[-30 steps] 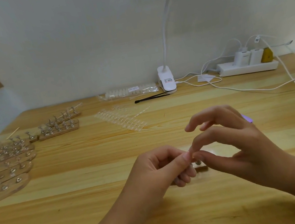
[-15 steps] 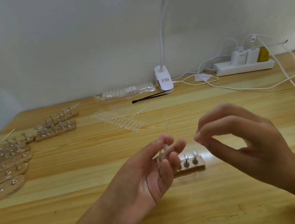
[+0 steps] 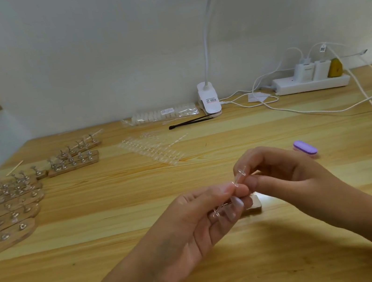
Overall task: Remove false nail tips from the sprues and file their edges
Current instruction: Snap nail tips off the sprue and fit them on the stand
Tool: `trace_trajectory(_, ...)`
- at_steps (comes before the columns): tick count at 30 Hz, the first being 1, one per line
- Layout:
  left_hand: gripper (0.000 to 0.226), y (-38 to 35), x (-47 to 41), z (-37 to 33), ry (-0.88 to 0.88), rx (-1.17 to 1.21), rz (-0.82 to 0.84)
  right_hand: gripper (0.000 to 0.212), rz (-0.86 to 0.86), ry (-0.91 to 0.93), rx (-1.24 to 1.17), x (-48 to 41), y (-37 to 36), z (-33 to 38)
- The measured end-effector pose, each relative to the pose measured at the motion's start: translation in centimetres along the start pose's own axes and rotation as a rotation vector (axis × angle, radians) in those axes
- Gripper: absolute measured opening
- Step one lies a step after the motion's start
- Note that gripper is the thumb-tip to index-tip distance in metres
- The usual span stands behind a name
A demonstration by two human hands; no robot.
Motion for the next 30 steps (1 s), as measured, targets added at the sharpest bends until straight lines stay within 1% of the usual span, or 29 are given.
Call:
trace_trajectory(1,0.024,0.0,0.0,0.1,0.004,0.003,0.005,0.006,0.015,-0.023,-0.03,0.0,0.0,-0.2)
trace_trajectory(3,0.025,0.1,-0.1,0.2,0.002,-0.001,0.005,0.005,0.015,-0.046,-0.004,0.0,0.1,-0.5)
trace_trajectory(6,0.027,0.5,-0.2,0.2,-0.016,-0.016,-0.027,0.006,-0.024,0.012,0.203,0.2,0.3,0.4)
trace_trajectory(9,0.037,1.0,-0.2,-0.1,-0.047,-0.006,-0.052,0.015,-0.049,0.109,0.452,0.6,0.2,1.7)
trace_trajectory(12,0.036,1.1,-0.2,-0.4,-0.062,-0.004,-0.055,0.015,-0.101,0.163,0.532,0.7,0.4,2.6)
trace_trajectory(15,0.033,1.3,-0.1,-0.5,-0.072,0.023,-0.092,0.014,-0.132,0.16,0.542,0.6,0.9,2.5)
trace_trajectory(17,0.027,1.5,0.1,-0.7,-0.083,0.036,-0.111,0.017,-0.152,0.139,0.487,0.6,1.3,2.1)
trace_trajectory(19,0.021,1.5,0.1,-0.9,-0.093,0.059,-0.113,0.016,-0.176,0.112,0.429,0.6,1.6,1.7)
trace_trajectory(21,0.018,1.6,0.2,-1.0,-0.104,0.073,-0.117,0.01,-0.183,0.099,0.454,0.6,1.8,1.5)
trace_trajectory(23,0.017,1.5,0.2,-1.0,-0.111,0.066,-0.113,0.007,-0.181,0.087,0.478,0.5,1.9,1.4)
trace_trajectory(26,0.017,1.0,0.1,-1.1,-0.121,0.03,-0.077,0.012,-0.179,0.077,0.48,0.6,2.1,1.3)
trace_trajectory(30,0.024,0.7,0.2,-1.5,-0.141,-0.031,-0.083,0.012,-0.175,0.064,0.5,0.5,2.1,1.1)
Point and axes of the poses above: each hand's wrist, its own x-axis away from the middle knuckle, its own y-axis out of the back of the hand, z = x × y, the point moved 10 cm from there along -x, towards the middle knuckle, and after that the axes turned 10 degrees about z, right-handed, at the moved point
